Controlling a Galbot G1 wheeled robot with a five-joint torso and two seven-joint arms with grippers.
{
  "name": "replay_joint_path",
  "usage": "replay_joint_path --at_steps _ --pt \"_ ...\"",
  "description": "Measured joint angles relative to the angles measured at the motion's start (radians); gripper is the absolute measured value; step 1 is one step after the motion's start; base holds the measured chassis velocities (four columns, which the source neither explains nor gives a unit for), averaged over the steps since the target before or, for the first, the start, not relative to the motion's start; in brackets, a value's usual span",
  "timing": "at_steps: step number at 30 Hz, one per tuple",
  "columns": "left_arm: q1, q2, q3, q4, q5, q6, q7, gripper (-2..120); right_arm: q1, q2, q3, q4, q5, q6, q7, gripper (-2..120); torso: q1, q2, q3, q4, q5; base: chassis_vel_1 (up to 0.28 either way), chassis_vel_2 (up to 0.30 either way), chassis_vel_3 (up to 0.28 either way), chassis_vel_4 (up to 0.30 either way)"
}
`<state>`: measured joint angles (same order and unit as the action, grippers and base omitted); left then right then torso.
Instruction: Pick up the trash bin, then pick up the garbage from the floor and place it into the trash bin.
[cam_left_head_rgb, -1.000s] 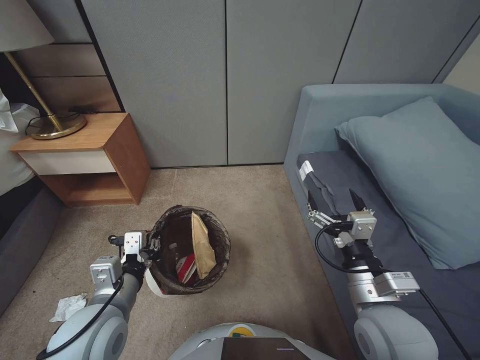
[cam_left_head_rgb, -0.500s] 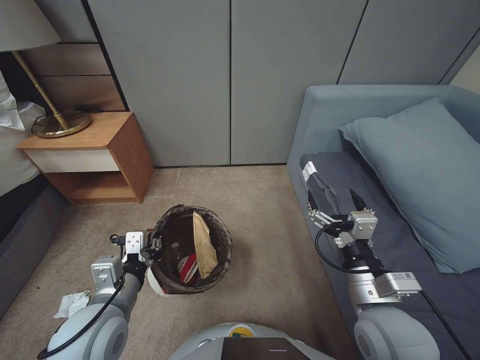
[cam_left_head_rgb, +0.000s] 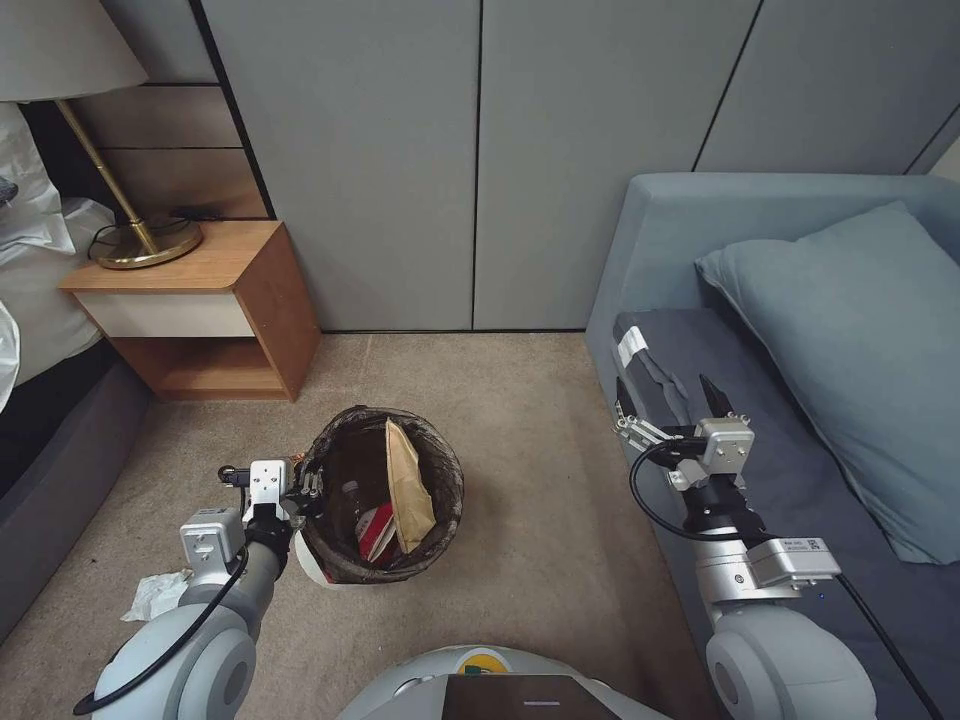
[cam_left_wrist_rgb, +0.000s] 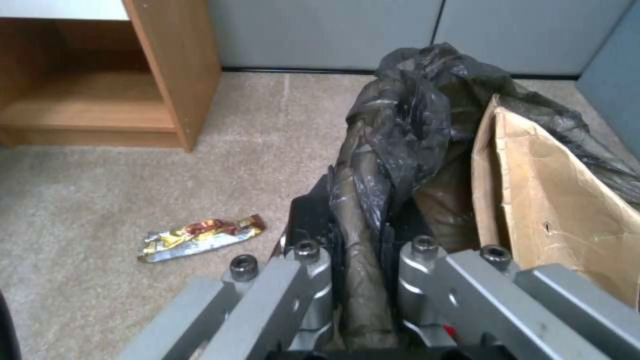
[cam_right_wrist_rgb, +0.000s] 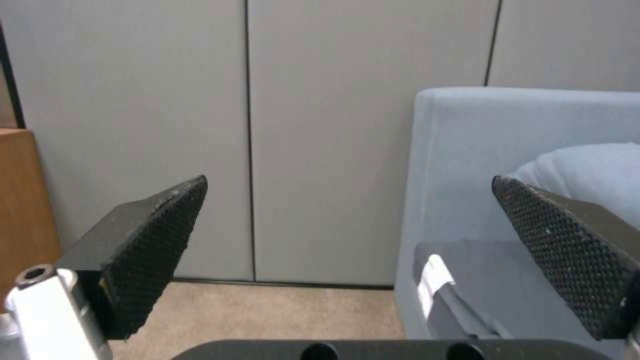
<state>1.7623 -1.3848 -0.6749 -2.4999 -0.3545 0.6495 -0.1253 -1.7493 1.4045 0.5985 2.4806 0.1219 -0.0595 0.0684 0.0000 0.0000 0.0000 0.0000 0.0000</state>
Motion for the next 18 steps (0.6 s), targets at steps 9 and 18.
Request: replay_joint_path --at_steps 9,18 --pt "-0.006 -0.003 0.000 0.000 0.000 0.000 0.001 7 0.004 0.003 0.006 -0.012 0.002 0.001 -0.001 100 0.000 0.000 0.000 -0.0001 0.0000 0.013 0.017 0.010 0.012" --pt "-0.005 -0.005 -0.002 0.000 0.000 0.001 0.001 7 0.006 0.002 0.004 -0.018 0.003 0.001 -0.002 100 0.000 0.000 0.000 0.0000 0.0000 0.024 0.021 0.017 0.011"
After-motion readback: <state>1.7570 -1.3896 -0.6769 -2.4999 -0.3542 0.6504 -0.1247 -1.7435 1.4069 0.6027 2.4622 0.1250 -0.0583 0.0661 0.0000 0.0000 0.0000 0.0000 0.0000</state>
